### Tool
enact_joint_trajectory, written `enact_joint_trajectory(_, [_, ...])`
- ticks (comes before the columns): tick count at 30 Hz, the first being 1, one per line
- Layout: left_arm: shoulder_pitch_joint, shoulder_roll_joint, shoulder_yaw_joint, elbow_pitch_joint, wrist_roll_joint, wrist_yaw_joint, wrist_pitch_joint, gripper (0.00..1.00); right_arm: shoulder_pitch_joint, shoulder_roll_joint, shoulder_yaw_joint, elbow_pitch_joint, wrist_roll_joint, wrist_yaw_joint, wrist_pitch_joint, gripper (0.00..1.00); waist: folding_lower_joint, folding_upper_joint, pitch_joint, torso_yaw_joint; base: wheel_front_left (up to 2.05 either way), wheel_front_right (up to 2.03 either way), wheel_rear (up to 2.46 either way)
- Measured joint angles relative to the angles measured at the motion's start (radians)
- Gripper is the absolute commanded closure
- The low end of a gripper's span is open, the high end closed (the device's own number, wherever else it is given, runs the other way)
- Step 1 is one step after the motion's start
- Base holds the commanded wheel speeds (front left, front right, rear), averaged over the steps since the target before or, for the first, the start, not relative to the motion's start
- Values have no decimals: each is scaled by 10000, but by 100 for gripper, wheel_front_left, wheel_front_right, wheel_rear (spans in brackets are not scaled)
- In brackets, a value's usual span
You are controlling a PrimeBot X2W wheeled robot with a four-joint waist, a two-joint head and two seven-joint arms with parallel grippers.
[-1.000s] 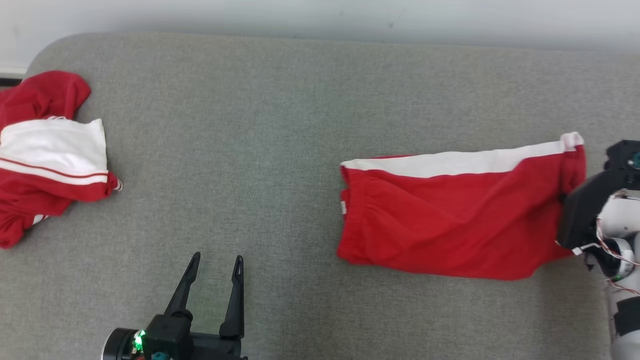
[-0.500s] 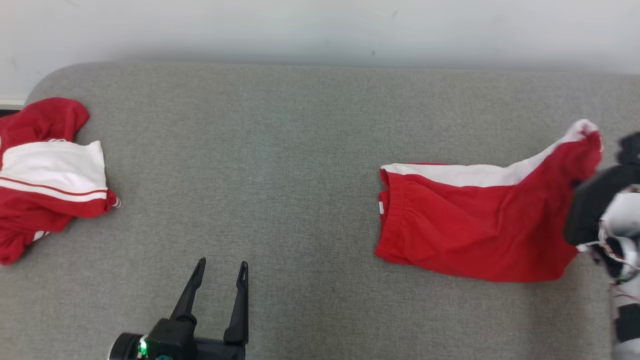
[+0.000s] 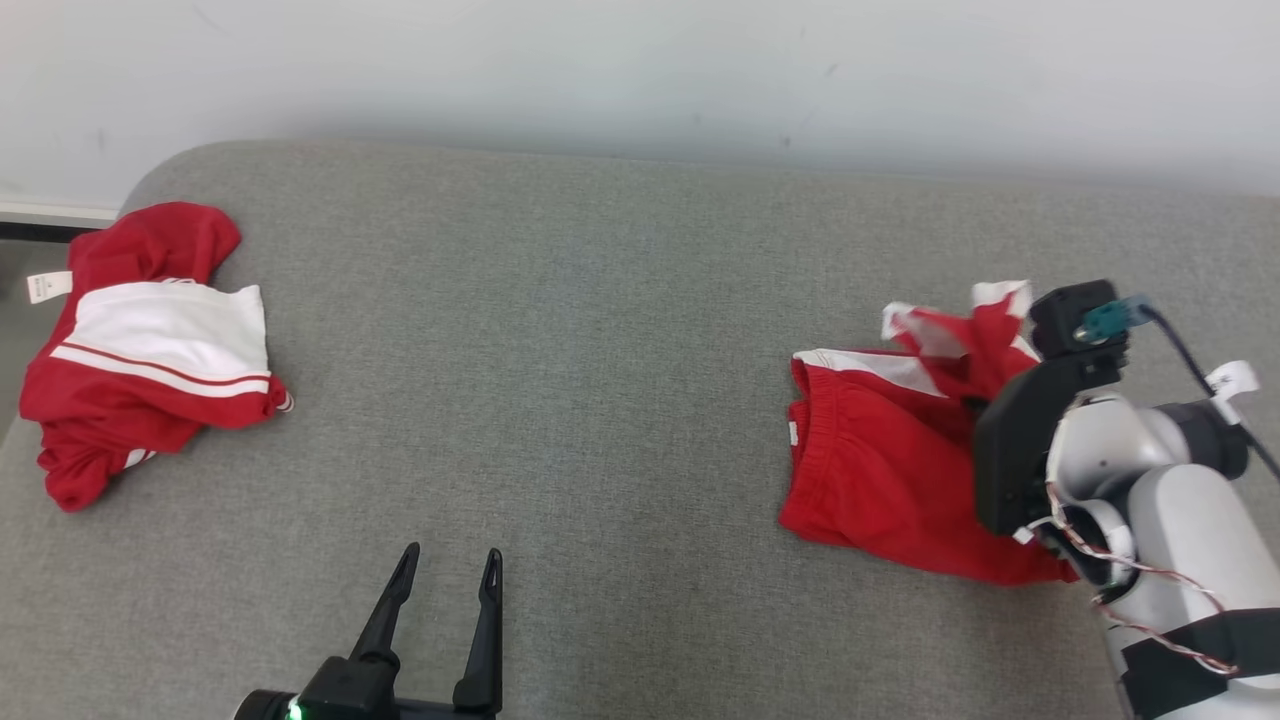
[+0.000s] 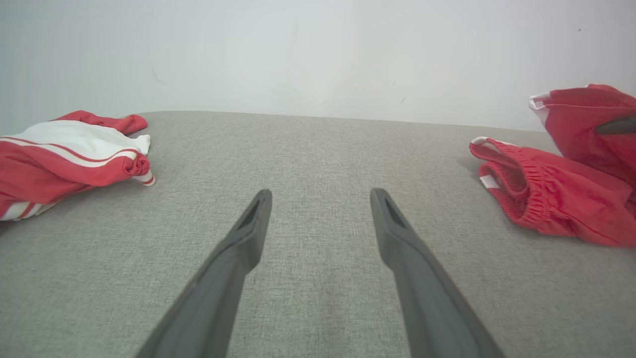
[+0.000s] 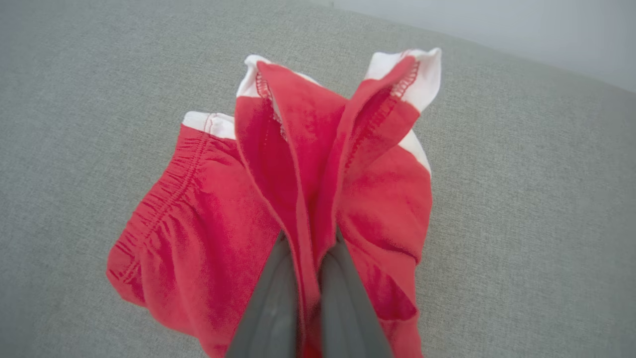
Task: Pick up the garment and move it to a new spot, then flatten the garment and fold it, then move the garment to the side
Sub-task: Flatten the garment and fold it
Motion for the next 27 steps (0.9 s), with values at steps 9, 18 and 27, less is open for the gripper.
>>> enact_joint_trajectory(9, [6,-52,0,59,-38,-6,0,0,-298,316,771,784,222,0,-259,100,0,0,-19,189,0,0,0])
enact_joint_trajectory(18, [3,-75,-2,100,-67,-15,0,0,-829,692,1354,1680,581,0,-635,0,1,0,-7,320,0,0,0])
enact_joint_trajectory(27, [58,-90,138,105,-82,-2,0,0,-1263,867,1369,840,2165,0,-1662,0,1,0,-148,98,0,0,0])
